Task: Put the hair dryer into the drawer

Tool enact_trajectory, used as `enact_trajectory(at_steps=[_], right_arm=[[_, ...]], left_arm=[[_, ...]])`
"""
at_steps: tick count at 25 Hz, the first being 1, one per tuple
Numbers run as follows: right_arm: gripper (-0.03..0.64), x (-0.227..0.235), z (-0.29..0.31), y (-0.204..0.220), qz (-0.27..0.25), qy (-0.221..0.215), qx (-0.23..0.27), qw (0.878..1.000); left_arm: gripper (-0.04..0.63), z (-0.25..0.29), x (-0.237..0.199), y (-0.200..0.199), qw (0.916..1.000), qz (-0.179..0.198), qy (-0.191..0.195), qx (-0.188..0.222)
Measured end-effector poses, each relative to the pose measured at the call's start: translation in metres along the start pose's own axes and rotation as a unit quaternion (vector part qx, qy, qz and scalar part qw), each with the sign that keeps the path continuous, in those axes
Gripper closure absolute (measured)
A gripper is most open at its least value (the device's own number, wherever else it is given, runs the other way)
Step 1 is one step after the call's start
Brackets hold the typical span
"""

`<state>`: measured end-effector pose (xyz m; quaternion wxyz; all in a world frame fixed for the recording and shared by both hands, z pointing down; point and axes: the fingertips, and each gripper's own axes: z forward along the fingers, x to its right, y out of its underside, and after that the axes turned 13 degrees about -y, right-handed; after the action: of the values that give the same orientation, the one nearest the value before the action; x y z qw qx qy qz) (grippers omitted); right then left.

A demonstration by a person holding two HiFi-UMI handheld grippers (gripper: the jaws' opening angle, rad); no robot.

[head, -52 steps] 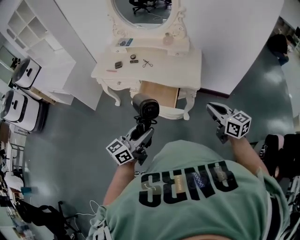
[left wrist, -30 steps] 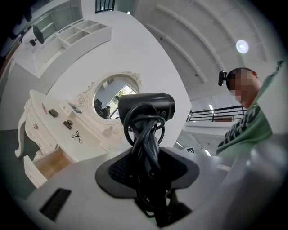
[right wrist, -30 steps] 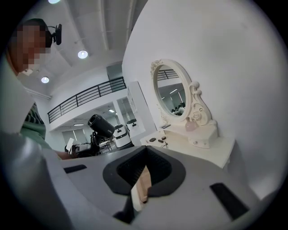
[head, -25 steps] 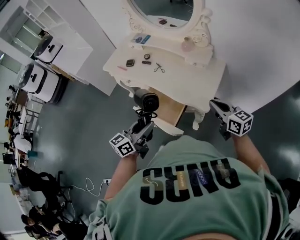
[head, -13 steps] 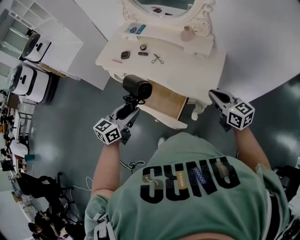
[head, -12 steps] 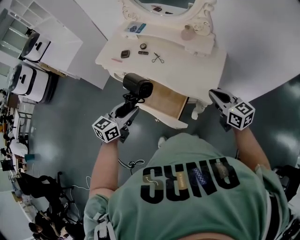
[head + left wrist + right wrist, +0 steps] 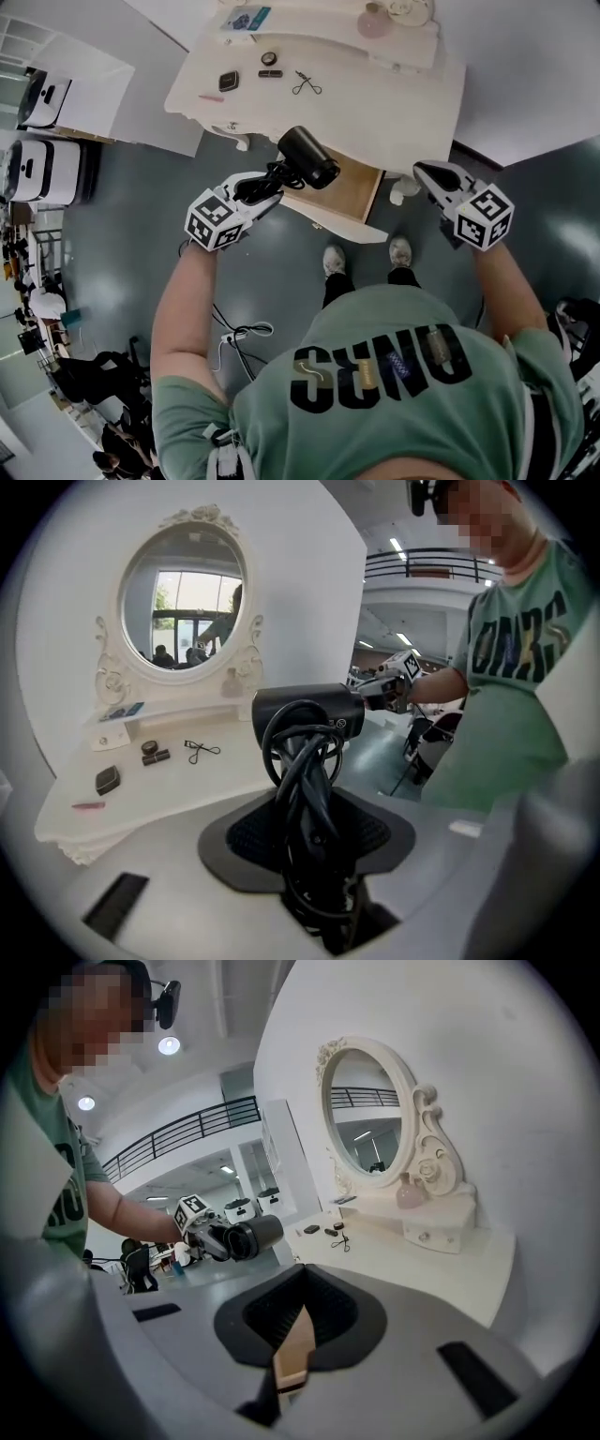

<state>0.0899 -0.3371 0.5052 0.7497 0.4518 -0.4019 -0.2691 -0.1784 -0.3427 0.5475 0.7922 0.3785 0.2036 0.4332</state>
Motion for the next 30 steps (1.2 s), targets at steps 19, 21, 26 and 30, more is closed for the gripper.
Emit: enact_trajectory(at_steps=[19,21,26,30], right_arm=[[0.623,0.035,0.036,0.084,0.037,-0.007,-0.015,0.999],[0.623,0.040,0.034,0.088,0.045,-0.003,-0.011,0.999],[0.623,0.046,0.028,0.102,0.058,0.001,-0.006,0.998],[0.623,0.051,0.024,0.107,0.066,0.006,-0.005,0.998]], left_arm=[[0.420,0.156,0.010,0.145,0.9493,0.221,0.113,-0.193],[0.420,0.163,0.010,0.149,0.9459,0.228,0.120,-0.198],[0.420,0.185,0.017,0.151,0.9440,0.229,0.130,-0.198],[0.422,0.199,0.020,0.152,0.9390,0.237,0.143,-0.203]])
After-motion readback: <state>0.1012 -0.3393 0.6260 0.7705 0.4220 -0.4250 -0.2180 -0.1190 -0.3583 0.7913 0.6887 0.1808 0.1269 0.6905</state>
